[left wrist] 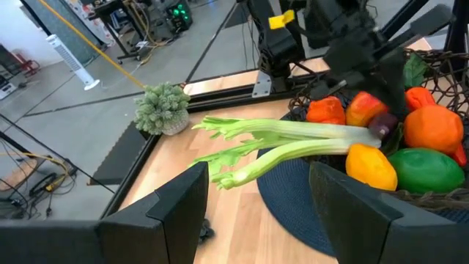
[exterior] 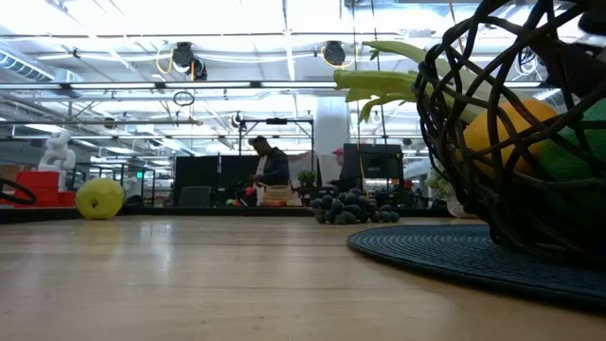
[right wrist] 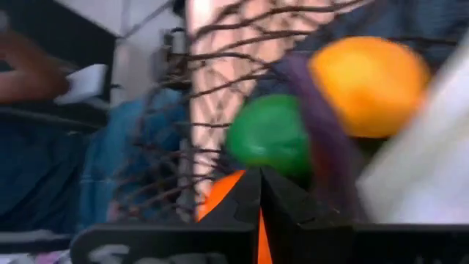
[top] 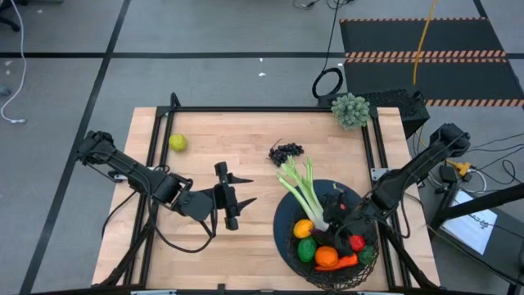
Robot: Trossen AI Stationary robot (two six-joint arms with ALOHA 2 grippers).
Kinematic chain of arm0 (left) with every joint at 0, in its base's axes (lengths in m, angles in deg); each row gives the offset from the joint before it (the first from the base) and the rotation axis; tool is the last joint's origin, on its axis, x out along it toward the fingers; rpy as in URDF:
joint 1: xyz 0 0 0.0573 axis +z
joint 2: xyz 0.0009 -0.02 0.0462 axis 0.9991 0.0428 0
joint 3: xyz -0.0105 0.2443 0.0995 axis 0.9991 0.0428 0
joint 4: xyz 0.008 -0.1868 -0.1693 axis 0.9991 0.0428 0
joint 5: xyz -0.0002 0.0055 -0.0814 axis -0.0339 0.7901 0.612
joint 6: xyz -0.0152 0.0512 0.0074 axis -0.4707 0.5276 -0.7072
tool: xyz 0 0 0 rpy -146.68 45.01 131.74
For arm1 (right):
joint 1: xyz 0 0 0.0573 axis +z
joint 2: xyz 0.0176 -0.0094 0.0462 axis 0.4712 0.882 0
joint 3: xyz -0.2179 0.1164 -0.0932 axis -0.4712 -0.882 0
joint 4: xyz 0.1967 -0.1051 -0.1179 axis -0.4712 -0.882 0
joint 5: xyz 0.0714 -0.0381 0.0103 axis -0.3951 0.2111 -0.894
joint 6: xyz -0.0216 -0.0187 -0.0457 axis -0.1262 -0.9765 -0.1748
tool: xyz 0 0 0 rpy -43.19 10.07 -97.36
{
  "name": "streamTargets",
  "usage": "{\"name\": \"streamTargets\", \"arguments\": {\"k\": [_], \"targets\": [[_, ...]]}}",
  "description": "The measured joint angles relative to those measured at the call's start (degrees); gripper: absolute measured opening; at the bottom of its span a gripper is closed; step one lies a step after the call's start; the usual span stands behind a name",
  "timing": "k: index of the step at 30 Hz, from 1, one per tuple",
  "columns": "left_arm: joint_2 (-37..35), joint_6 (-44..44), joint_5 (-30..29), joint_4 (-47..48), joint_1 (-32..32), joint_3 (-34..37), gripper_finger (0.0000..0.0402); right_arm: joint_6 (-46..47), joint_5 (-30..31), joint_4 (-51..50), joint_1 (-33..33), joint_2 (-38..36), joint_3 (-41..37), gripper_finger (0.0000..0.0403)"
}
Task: Build produce basket
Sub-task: Put the green apple into the wire basket
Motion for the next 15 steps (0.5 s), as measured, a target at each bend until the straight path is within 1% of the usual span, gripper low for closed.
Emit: {"name": "streamTargets", "arguments": {"k": [3, 9, 13, 15], "targets": [[0.0, 0.0, 0.0, 0.0, 0.0, 0.0, 0.0239, -0.8, -1.3, 1.6, 0.0, 0.1, 0.0, 0.0006], [0.0, 0.5, -0.1, 0.6, 0.0, 0.0, 0.0239, -0.9, -1.3, 1.7, 0.0, -0.6, 0.0, 0.0004], [-0.1, 0.4, -0.1, 3.7, 0.0, 0.0, 0.0239, -0.9, -1.2, 1.1, 0.0, -0.7, 0.0, 0.0004], [-0.1, -0.2, -0.1, 5.3, 0.0, 0.0, 0.0239, -0.9, -0.1, -0.3, -0.2, -0.8, 0.0, 0.0004]]}}
